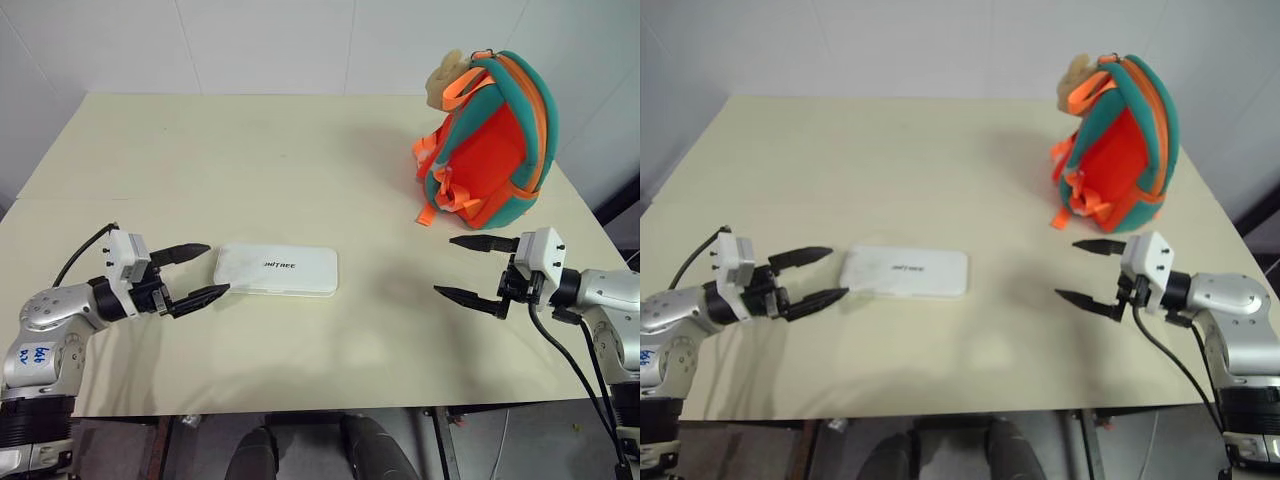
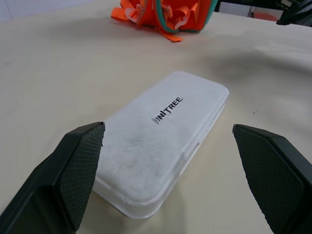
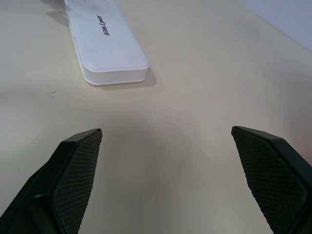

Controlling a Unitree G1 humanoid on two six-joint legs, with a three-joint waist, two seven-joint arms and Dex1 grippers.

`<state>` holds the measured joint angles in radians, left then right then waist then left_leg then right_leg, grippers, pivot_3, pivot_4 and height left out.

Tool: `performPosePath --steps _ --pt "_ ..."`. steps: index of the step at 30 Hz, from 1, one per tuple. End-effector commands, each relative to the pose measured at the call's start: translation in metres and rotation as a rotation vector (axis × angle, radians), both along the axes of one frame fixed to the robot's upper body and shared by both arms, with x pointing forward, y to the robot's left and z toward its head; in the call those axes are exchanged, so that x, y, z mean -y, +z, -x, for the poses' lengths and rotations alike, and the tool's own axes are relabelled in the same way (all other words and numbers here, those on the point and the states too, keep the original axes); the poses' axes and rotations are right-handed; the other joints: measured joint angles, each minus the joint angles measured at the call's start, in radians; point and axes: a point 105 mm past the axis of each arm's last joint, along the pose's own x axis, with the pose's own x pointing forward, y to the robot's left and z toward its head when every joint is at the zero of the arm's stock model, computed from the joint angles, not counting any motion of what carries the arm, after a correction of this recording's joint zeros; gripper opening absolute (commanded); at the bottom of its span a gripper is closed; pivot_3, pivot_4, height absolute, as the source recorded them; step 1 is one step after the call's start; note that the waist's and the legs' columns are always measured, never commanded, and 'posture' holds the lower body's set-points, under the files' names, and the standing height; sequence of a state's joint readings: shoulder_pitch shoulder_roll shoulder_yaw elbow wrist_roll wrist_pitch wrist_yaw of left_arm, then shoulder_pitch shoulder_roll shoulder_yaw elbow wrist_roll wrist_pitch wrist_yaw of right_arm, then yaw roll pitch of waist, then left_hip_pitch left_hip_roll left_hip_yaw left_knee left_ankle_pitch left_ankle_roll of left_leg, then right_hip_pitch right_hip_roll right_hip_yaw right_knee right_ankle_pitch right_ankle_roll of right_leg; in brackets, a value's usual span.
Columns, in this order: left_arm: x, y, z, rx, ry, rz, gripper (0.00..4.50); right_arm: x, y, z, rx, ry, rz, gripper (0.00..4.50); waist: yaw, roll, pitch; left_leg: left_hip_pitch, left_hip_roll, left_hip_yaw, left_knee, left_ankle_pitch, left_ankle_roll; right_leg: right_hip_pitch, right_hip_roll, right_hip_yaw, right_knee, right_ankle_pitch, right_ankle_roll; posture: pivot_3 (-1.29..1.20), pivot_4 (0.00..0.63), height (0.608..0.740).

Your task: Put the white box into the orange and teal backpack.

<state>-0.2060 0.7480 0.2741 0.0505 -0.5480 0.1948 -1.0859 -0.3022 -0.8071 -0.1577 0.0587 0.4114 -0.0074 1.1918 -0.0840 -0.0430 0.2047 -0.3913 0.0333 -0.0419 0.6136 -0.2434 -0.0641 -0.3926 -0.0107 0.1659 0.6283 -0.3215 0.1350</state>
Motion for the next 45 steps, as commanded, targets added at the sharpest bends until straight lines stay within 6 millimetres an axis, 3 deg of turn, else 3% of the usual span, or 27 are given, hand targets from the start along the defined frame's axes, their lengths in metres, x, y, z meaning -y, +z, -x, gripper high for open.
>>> performPosePath --steps 1,10,18,22,24,28,35,40,45 --pt "0.0 0.008 0.004 0.044 -0.006 -0.013 4.48 -0.005 0.011 -0.008 0.065 -0.005 0.002 4.5 -0.002 0.0 0.0 0.0 0.0 0.0 0.0 0.0 0.0 0.0 0.0 0.0 0.0 0.0 0.0 0.0 0.15 0.74" --pt "-0.008 0.007 -0.003 0.087 0.076 -0.014 4.48 -0.018 -0.007 -0.019 0.051 -0.001 -0.012 4.5 0.001 0.001 0.0 0.0 0.0 0.0 0.0 0.0 0.0 0.0 -0.001 -0.001 0.001 0.0 0.0 0.0 0.15 0.74" --pt "-0.042 0.007 -0.02 0.114 0.264 -0.08 2.08 -0.051 -0.025 -0.03 0.039 0.002 -0.01 1.92 -0.003 0.001 0.0 0.001 0.0 -0.001 0.001 0.0 0.0 -0.001 0.0 -0.001 0.004 0.0 0.0 0.0 0.15 0.74" --pt "-0.049 0.004 -0.027 0.097 0.297 -0.093 0.78 -0.063 -0.031 -0.041 0.035 -0.009 -0.001 0.48 -0.001 0.001 0.0 0.001 0.0 -0.001 0.001 0.0 0.0 -0.001 0.0 -0.001 0.005 0.0 0.0 0.0 0.15 0.74" --pt "-0.053 0.0 -0.034 0.091 0.321 -0.112 0.18 -0.07 -0.034 -0.045 0.042 -0.009 0.009 0.0 0.0 0.001 0.0 0.001 0.0 -0.001 0.002 0.0 0.0 -0.001 0.0 -0.001 0.006 0.0 0.0 0.0 0.15 0.74" --pt "-0.061 -0.008 -0.056 0.084 0.453 -0.129 0.02 -0.091 -0.038 -0.062 0.072 -0.058 -0.006 0.0 -0.001 0.001 0.0 0.001 0.0 -0.002 0.003 0.001 -0.001 -0.001 0.0 -0.002 0.008 0.0 -0.001 0.0 0.15 0.74" --pt "-0.036 -0.029 -0.073 0.03 0.432 -0.123 0.02 -0.107 -0.042 -0.083 0.061 -0.106 -0.025 0.0 -0.001 0.001 0.0 0.0 -0.001 -0.002 0.004 0.001 -0.001 -0.002 0.0 -0.002 0.011 0.0 -0.001 0.0 0.15 0.74" --pt "-0.02 -0.031 -0.072 0.012 0.367 -0.108 0.02 -0.116 -0.046 -0.08 0.033 -0.076 -0.026 0.0 -0.004 0.001 0.0 0.0 0.0 -0.003 0.005 0.001 -0.001 -0.003 0.001 -0.002 0.015 -0.001 -0.002 0.0 0.15 0.74" --pt "-0.01 -0.035 -0.066 -0.017 0.318 -0.095 0.02 -0.128 -0.053 -0.063 -0.04 -0.005 -0.012 0.0 -0.003 0.001 0.0 0.0 0.0 -0.003 0.007 0.001 -0.002 -0.003 0.001 -0.003 0.017 -0.001 -0.002 0.0 0.15 0.74"
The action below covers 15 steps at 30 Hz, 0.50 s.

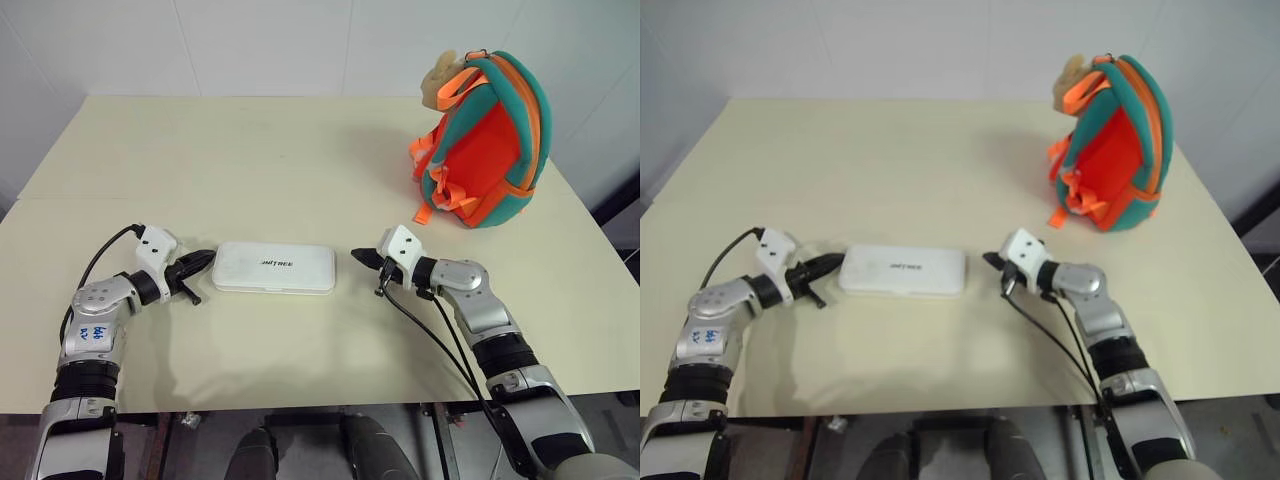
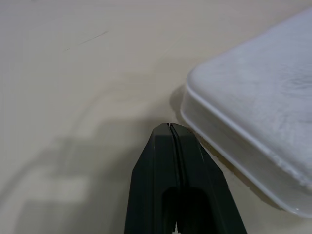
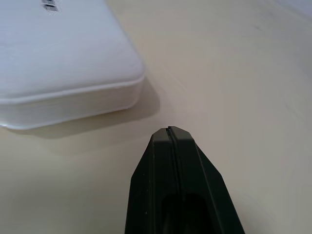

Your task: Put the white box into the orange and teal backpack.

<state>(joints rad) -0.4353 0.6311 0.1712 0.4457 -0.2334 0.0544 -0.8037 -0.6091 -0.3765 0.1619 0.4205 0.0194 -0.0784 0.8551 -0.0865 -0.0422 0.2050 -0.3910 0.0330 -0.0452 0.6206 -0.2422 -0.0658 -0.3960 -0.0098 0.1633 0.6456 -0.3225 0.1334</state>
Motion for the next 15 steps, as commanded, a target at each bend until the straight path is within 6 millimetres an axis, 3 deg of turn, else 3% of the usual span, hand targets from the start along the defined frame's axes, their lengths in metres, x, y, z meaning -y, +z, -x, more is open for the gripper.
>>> performPosePath --steps 1,7,15 --pt "0.011 0.005 0.005 0.009 -0.054 0.009 0.02 -0.012 0.005 0.015 -0.031 0.074 -0.011 0.0 0.0 0.0 0.0 0.0 0.0 0.0 0.0 0.0 0.0 0.0 0.0 0.0 0.0 0.0 0.0 0.0 0.15 0.74" --pt "0.018 0.0 0.012 -0.029 -0.084 0.013 0.02 -0.018 0.0 0.03 -0.106 0.117 -0.003 0.0 0.001 0.0 0.0 0.0 0.0 -0.001 0.002 0.0 0.0 0.001 0.0 0.0 0.001 0.0 0.0 0.0 0.15 0.74" --pt "0.033 -0.003 0.017 -0.054 -0.14 0.032 0.02 -0.019 0.0 0.03 -0.112 0.113 -0.004 0.0 0.001 0.0 0.0 0.0 0.0 -0.001 0.003 0.0 0.0 0.001 0.0 -0.001 0.0 0.0 0.0 0.0 0.15 0.74"
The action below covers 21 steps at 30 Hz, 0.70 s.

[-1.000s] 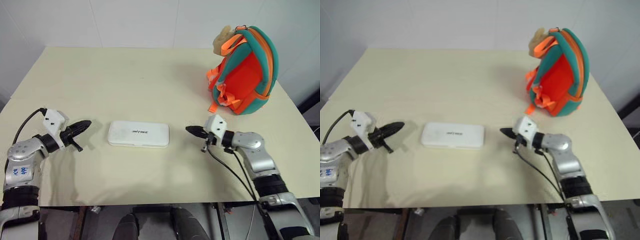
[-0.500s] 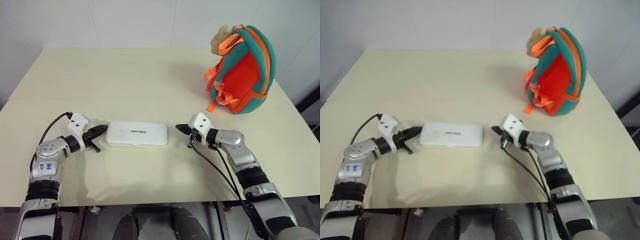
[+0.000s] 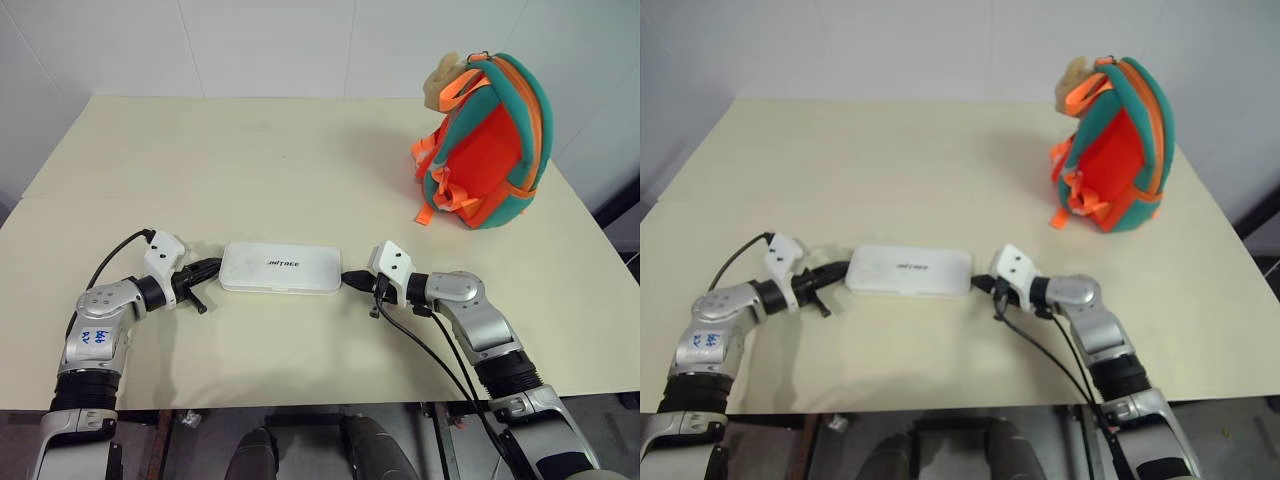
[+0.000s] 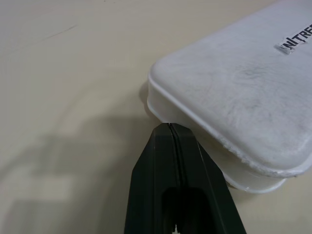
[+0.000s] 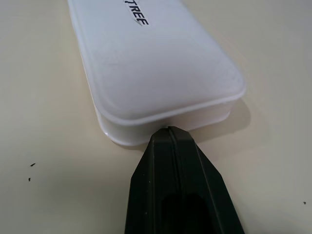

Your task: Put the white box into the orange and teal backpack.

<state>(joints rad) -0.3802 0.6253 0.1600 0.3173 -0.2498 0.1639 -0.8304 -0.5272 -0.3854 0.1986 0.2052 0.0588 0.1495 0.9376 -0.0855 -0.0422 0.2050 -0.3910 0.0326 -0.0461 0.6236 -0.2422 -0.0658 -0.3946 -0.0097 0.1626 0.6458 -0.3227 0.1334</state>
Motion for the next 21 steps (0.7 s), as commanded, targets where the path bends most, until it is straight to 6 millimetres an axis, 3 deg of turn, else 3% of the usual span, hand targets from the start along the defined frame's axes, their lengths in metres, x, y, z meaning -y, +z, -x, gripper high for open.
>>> performPosePath --steps 1,10,21 --pt "0.022 0.001 0.007 0.0 -0.093 0.027 0.02 -0.003 0.01 0.003 0.028 0.025 -0.016 0.0 0.0 0.0 0.0 0.0 0.0 0.0 0.0 0.0 0.0 0.0 0.0 0.0 0.0 0.0 0.0 0.0 0.15 0.74" --pt "0.046 -0.008 0.022 -0.054 -0.18 0.06 0.02 0.014 0.012 0.012 0.008 0.013 -0.008 0.0 0.003 0.0 0.0 0.0 0.0 -0.001 -0.001 0.0 0.0 0.001 0.0 0.0 -0.001 0.0 0.0 0.0 0.15 0.74" --pt "0.068 -0.021 0.048 -0.121 -0.254 0.1 0.02 0.065 0.008 0.047 -0.096 -0.002 0.068 0.0 0.006 0.0 0.0 0.0 -0.001 -0.001 -0.001 -0.001 0.0 0.002 -0.001 0.0 -0.004 -0.001 0.001 0.0 0.15 0.74"
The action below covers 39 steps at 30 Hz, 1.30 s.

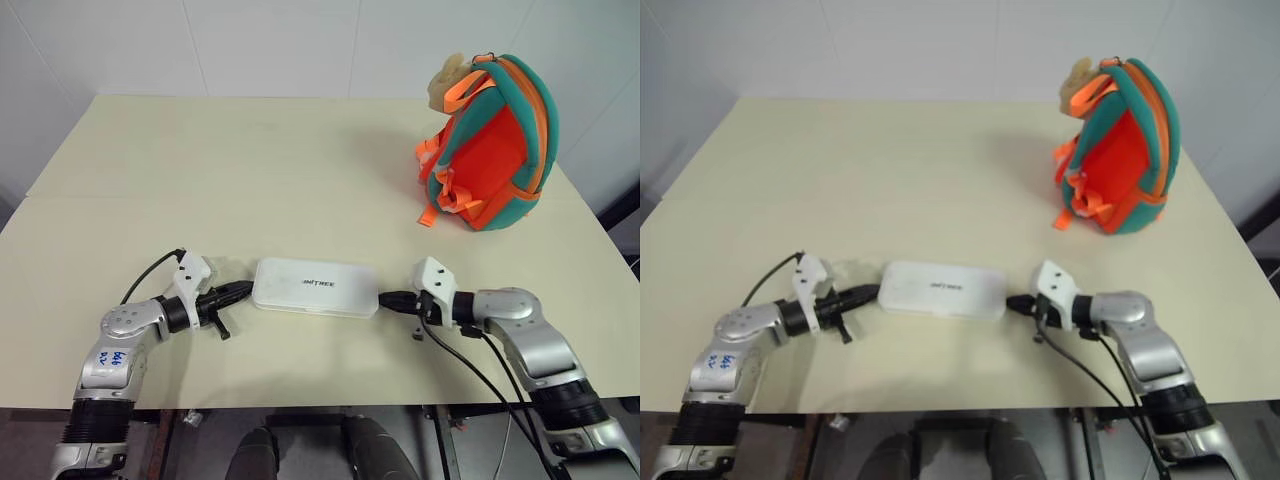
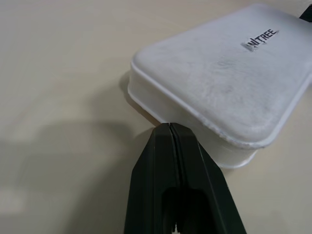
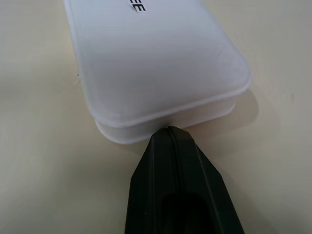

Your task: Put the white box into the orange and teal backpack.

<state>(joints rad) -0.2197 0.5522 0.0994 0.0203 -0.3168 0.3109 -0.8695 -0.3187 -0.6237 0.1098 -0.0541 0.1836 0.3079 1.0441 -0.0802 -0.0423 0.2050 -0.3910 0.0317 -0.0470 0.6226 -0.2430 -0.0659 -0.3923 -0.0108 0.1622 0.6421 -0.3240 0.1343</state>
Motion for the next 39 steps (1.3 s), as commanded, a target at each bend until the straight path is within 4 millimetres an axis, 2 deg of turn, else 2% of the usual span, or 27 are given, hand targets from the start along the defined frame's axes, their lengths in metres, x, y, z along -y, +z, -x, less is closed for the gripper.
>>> performPosePath --steps 1,6,16,20,23,28,31,34,35,37,39 --pt "0.016 -0.007 0.013 -0.042 -0.074 0.019 0.02 0.009 0.013 0.008 0.024 0.02 -0.006 0.0 0.0 0.0 0.0 0.0 0.0 0.0 0.0 0.0 0.0 0.0 0.0 0.0 0.0 0.0 0.0 0.0 0.15 0.74" --pt "0.021 -0.011 0.018 -0.062 -0.089 0.03 0.02 0.03 0.008 0.003 0.021 -0.025 0.007 0.0 0.001 0.0 0.0 0.0 0.0 0.0 0.0 0.0 0.0 0.001 0.0 0.0 -0.002 0.0 0.0 0.0 0.15 0.74" --pt "0.027 -0.015 0.024 -0.081 -0.11 0.034 0.02 0.03 0.004 -0.005 0.037 -0.014 -0.01 0.0 0.001 0.0 0.0 0.0 0.0 0.001 0.0 0.0 0.0 0.001 0.0 0.001 -0.004 0.0 0.0 0.0 0.15 0.74" --pt "0.015 -0.01 0.018 -0.055 -0.068 0.029 0.02 0.038 0.007 -0.002 0.002 -0.032 -0.023 0.0 0.001 0.0 0.0 0.0 0.0 0.001 0.0 0.0 0.0 0.001 0.0 0.001 -0.004 0.0 0.0 0.0 0.15 0.74" --pt "-0.009 -0.005 0.005 -0.057 0.011 -0.017 0.61 0.049 0.015 0.008 -0.061 -0.012 -0.008 0.6 0.001 0.0 0.0 0.0 0.0 0.001 0.0 0.0 0.0 0.001 0.0 0.001 -0.004 0.0 0.0 0.0 0.15 0.74" --pt "-0.026 0.008 -0.008 -0.083 0.061 0.032 2.17 0.067 0.031 0.012 -0.111 -0.039 0.006 2.26 -0.006 0.001 0.0 0.0 0.0 0.001 0.0 0.0 0.001 0.001 0.001 0.001 -0.004 0.0 0.0 0.0 0.15 0.74" --pt "-0.023 0.02 -0.011 -0.205 0.041 0.138 3.09 0.073 0.04 0.013 -0.186 -0.075 0.007 3.26 -0.004 0.001 0.001 0.0 0.0 0.001 0.0 0.0 0.001 0.0 0.001 0.001 -0.004 0.0 0.0 0.0 0.15 0.74" --pt "-0.013 0.017 -0.004 -0.377 -0.011 0.161 4.08 0.069 0.043 0.018 -0.268 -0.055 0.008 4.33 -0.004 0.001 0.001 -0.001 0.0 0.001 0.0 0.0 0.001 0.0 0.001 0.001 -0.004 0.0 0.0 0.0 0.15 0.74" --pt "-0.011 0.016 -0.001 -0.426 -0.021 0.163 4.37 0.066 0.043 0.02 -0.285 -0.036 0.011 4.5 -0.004 0.001 0.001 -0.001 0.0 0.001 -0.001 0.0 0.001 0.0 0.001 0.001 -0.004 0.0 0.0 0.0 0.15 0.74" --pt "-0.003 0.017 0.003 -0.491 -0.059 0.18 4.44 0.061 0.047 0.018 -0.318 -0.063 -0.027 4.5 -0.004 0.001 0.001 -0.001 0.0 0.001 -0.001 -0.001 0.001 0.0 0.001 0.001 -0.004 -0.001 0.001 0.0 0.15 0.74" --pt "0.003 0.02 -0.001 -0.516 -0.056 0.21 4.44 0.055 0.052 0.016 -0.327 -0.071 -0.05 4.5 -0.003 0.002 0.001 -0.001 0.0 0.001 -0.001 -0.002 0.001 0.0 0.0 0.001 -0.004 -0.002 0.001 0.0 0.15 0.74"
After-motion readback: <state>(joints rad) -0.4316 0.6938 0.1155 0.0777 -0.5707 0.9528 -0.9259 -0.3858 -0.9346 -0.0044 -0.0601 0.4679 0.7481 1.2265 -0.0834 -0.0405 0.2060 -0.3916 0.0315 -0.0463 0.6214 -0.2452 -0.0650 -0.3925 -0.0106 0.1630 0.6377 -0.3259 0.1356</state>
